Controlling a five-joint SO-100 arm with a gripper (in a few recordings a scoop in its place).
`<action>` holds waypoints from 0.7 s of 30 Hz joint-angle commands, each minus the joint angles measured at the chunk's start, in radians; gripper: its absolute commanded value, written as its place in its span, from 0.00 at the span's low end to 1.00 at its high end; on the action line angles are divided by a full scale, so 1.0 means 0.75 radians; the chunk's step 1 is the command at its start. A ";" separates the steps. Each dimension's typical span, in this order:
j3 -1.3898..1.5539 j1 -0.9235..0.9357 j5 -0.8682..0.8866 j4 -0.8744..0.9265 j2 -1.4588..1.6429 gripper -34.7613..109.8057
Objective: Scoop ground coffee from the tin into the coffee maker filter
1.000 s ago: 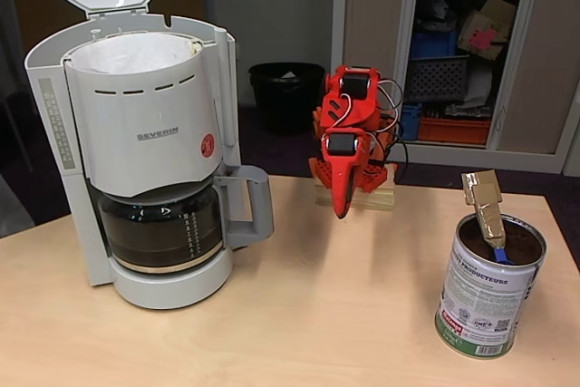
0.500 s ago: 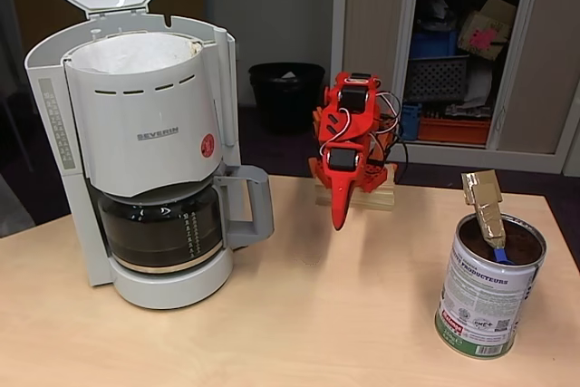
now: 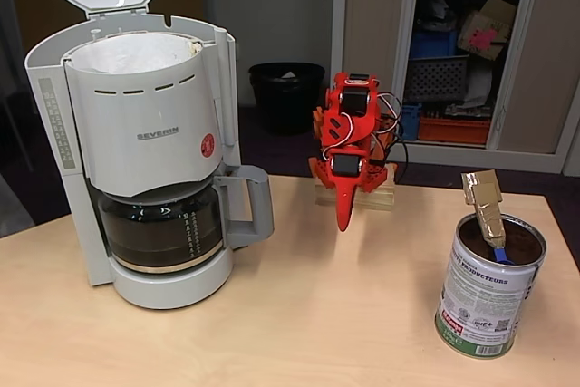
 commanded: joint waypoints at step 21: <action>0.008 0.027 -0.014 0.041 0.004 0.24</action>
